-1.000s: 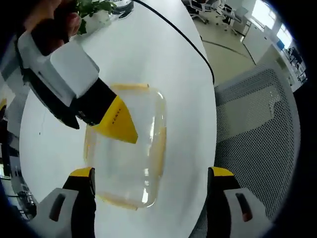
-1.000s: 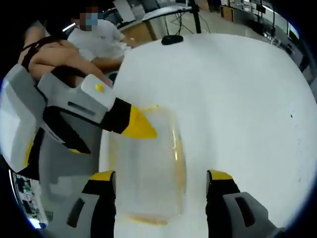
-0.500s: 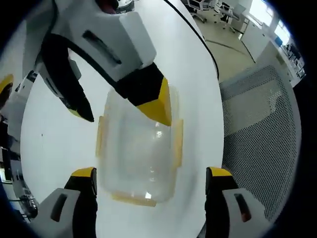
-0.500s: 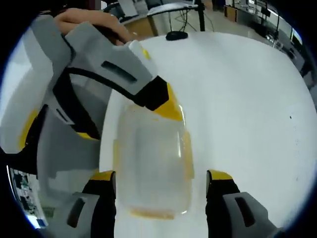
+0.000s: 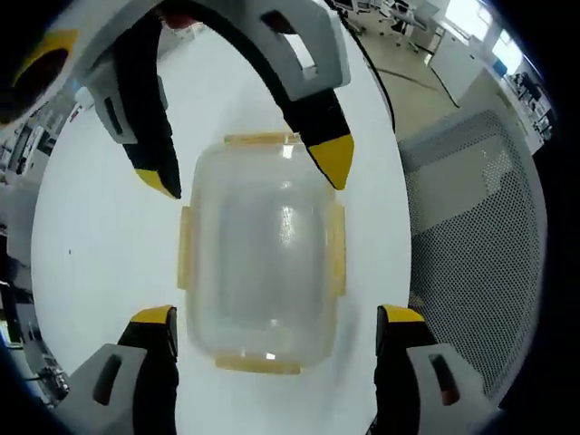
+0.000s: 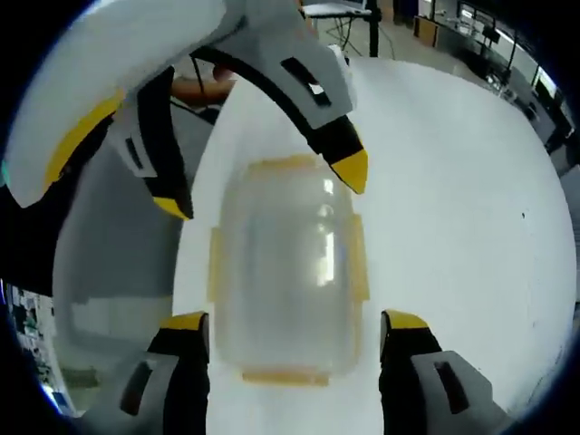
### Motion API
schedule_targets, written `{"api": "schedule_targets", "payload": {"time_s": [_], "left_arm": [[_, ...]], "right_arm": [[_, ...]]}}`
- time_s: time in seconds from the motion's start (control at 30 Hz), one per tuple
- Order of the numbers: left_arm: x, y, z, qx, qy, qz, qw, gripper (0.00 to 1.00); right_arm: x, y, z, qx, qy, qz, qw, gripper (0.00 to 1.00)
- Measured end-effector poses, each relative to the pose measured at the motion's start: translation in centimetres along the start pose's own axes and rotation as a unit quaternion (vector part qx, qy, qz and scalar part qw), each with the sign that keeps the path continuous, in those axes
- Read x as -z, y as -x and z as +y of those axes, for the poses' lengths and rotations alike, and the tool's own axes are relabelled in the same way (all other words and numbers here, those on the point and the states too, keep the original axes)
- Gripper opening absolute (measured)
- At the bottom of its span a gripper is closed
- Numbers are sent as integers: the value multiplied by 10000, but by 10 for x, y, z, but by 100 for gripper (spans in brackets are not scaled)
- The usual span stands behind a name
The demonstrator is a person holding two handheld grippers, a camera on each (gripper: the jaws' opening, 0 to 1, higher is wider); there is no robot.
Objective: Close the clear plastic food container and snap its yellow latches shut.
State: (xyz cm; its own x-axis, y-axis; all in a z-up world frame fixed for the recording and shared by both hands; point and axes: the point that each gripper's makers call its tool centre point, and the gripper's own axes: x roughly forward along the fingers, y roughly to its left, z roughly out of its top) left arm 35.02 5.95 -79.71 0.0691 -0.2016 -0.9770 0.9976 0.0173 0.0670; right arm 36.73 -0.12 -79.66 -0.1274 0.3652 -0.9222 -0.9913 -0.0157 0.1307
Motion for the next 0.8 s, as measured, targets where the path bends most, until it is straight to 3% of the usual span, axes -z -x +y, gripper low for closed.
{"api": "schedule_targets", "payload": {"time_s": [0.33, 0.8], "left_arm": [[5, -3, 5, 39, -45, 37, 10000, 90], [9, -9, 5, 100, -104, 18, 9999, 90]], "right_arm": [[-1, -4, 5, 126, 169, -96, 9997, 82], [5, -10, 11, 173, 264, 45, 9995, 82]]}}
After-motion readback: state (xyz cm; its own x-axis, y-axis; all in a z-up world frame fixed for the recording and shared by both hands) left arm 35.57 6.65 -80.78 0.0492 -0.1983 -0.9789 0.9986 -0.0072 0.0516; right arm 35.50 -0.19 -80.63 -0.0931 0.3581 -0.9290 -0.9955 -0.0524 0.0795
